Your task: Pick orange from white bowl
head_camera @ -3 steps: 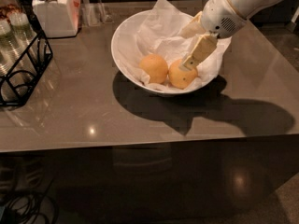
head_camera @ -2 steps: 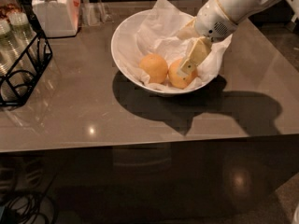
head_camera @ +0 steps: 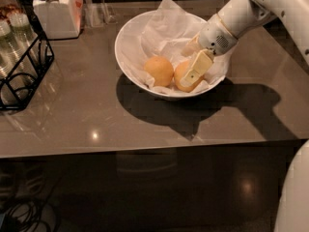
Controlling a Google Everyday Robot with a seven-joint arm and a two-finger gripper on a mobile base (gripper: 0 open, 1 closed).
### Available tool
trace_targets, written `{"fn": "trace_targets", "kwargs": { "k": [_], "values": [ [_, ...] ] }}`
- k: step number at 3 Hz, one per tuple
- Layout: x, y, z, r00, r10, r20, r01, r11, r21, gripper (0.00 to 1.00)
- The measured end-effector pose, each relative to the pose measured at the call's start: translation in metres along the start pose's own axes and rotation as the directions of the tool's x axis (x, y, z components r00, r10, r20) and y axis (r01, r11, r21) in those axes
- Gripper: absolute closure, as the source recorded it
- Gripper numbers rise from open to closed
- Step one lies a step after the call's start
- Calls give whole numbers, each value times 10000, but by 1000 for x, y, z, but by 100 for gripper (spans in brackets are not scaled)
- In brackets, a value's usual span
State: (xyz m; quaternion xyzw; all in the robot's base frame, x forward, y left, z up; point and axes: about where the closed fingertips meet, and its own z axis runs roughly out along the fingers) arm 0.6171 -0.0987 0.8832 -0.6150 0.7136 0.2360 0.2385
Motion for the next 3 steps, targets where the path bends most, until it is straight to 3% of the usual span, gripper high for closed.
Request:
{"fn": "trace_targets", "kwargs": {
  "k": [2,3],
  "values": [
    [35,3,17,9935,1063,-404,-1082,9929,-490,23],
    [41,3,20,9906,1270,-505,-1298,9899,-566,42]
  ]
}}
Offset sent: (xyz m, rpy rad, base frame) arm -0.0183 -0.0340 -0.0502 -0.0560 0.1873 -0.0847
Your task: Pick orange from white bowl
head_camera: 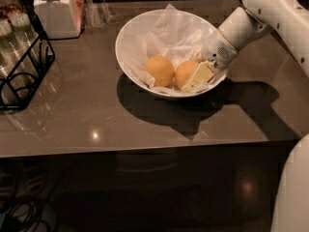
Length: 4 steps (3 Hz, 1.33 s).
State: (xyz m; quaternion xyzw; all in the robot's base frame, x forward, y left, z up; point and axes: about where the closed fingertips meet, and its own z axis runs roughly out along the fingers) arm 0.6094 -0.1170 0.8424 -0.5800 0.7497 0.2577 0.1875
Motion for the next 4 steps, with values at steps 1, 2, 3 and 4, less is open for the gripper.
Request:
{"fn": "trace_targets", "kwargs": {
  "k": [1,2,3,4],
  "values": [
    [-1,0,-2,10000,-1,0,1,10000,1,65],
    [-18,4,-13,9981,-581,187,569,9966,594,88],
    [-40,11,-31,9891,-1397,471,1331,9835,1229,100],
    [-56,21,-51,9736,-2102,886,1923,9653,1769,100]
  ]
}}
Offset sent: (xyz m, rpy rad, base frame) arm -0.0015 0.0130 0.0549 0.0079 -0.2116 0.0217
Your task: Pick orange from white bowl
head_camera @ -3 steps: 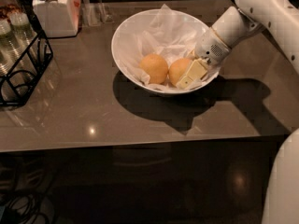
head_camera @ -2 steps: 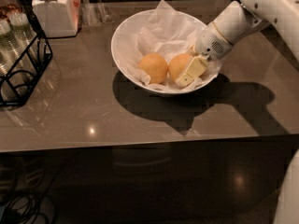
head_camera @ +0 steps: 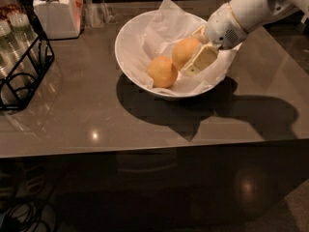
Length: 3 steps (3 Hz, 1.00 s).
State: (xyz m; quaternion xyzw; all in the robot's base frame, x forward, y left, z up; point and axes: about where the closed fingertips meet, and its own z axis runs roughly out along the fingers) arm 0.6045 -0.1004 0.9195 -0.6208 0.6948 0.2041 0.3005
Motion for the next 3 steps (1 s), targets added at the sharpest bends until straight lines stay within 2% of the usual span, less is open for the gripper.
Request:
{"fn": "trace_targets", "kwargs": {
  "k": [1,2,3],
  "values": [
    [-7,10,-17,9984,-148,547,136,9997,223,100],
    [-9,38,-48,9960,84,895,-150,9971,741,100],
    [-7,71,-76,9926,381,1155,-545,9884,1419,100]
  ]
}}
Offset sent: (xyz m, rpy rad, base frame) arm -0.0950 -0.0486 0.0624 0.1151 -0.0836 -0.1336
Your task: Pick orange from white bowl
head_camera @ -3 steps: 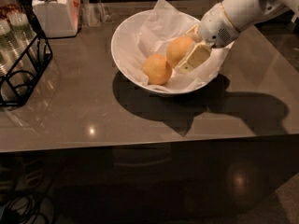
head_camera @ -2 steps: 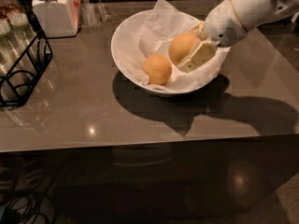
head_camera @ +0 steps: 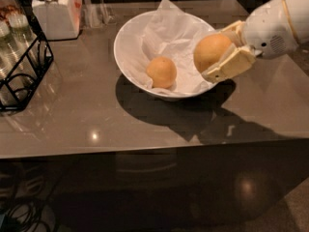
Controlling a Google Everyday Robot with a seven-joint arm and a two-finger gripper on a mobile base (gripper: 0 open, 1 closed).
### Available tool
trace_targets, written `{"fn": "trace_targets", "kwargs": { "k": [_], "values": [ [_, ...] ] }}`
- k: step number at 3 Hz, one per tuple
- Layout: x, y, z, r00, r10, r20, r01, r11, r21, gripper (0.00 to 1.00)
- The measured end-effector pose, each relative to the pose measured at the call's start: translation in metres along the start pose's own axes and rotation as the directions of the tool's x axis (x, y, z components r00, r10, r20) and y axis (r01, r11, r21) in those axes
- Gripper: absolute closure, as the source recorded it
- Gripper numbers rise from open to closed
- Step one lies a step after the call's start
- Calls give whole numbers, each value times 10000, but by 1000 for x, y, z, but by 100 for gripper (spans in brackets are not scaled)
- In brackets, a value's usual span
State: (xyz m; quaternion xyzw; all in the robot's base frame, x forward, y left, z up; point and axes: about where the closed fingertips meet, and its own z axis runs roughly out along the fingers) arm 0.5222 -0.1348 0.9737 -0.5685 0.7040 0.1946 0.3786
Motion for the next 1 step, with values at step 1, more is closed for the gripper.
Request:
{"fn": "trace_targets", "kwargs": {
  "k": [1],
  "values": [
    [7,3,-6,9999,143,-73,-142,9998,100,100]
  ]
}}
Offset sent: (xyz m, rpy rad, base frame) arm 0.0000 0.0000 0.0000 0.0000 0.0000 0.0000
